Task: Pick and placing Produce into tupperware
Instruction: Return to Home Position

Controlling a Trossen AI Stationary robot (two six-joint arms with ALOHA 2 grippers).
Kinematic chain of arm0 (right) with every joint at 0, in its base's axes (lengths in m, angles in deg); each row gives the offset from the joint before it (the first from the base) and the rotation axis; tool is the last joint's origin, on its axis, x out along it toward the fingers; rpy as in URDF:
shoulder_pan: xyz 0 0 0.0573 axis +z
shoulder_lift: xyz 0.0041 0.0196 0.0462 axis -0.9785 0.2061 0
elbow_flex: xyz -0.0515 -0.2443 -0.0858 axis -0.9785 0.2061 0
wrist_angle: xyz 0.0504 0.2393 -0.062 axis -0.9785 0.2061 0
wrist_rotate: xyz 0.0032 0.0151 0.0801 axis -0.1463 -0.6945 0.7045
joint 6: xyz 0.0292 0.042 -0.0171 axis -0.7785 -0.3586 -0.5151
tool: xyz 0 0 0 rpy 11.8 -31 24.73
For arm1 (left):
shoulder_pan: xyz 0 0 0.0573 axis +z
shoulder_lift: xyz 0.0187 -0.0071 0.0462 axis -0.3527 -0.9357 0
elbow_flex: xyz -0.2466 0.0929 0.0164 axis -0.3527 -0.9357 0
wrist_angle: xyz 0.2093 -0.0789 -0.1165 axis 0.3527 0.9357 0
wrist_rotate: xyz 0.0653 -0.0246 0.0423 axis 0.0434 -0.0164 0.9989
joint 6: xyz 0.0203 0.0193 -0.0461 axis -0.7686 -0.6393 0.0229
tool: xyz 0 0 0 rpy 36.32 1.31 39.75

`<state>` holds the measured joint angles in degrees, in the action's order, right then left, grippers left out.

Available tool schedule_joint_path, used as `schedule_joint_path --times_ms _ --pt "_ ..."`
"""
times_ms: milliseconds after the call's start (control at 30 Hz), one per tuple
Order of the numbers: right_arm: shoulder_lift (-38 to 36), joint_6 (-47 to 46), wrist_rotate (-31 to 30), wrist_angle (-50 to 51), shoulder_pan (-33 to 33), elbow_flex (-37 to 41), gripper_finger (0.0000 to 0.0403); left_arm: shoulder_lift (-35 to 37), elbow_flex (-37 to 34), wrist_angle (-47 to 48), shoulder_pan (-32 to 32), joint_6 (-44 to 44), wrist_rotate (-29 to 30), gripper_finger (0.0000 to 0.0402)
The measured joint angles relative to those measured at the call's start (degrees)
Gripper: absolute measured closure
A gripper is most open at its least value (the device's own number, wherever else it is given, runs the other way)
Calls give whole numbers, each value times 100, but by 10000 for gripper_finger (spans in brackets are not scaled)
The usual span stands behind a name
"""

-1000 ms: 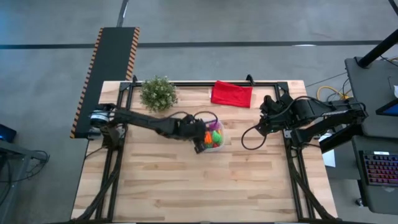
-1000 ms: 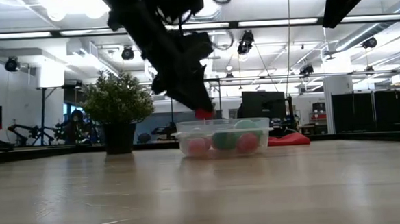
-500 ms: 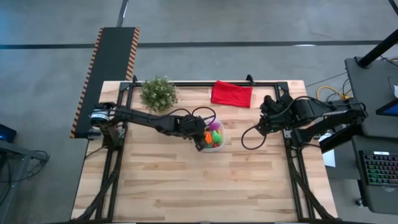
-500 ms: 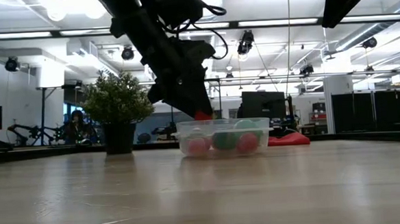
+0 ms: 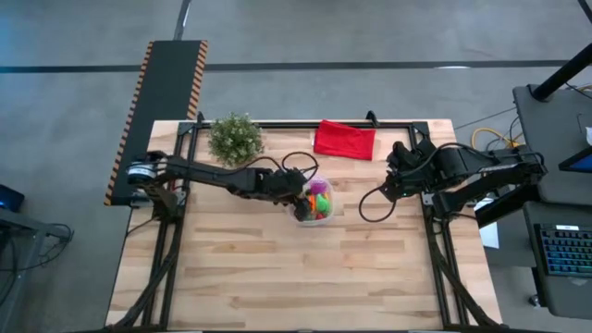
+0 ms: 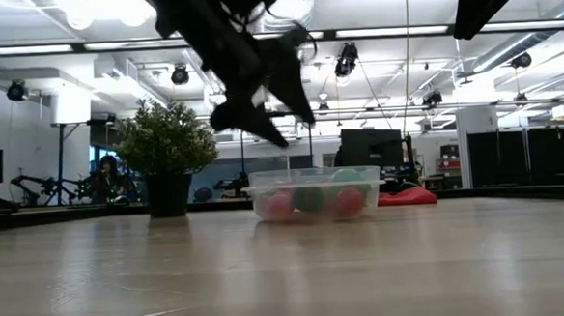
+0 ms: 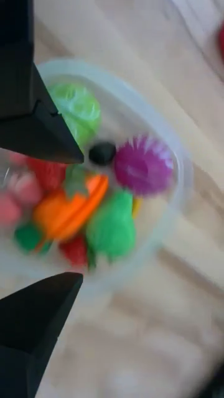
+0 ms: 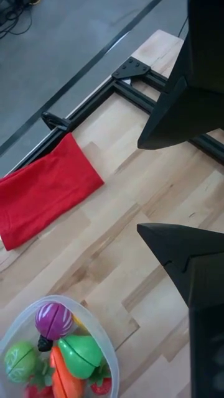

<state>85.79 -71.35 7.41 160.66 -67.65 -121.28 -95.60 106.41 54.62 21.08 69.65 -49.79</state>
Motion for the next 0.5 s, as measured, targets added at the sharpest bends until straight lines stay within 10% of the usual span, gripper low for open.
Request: schedule_joint_path --times_ms 500 --pt "-15 -101 649 -280 198 -611 204 2327 -116 -389 -328 255 -564 111"
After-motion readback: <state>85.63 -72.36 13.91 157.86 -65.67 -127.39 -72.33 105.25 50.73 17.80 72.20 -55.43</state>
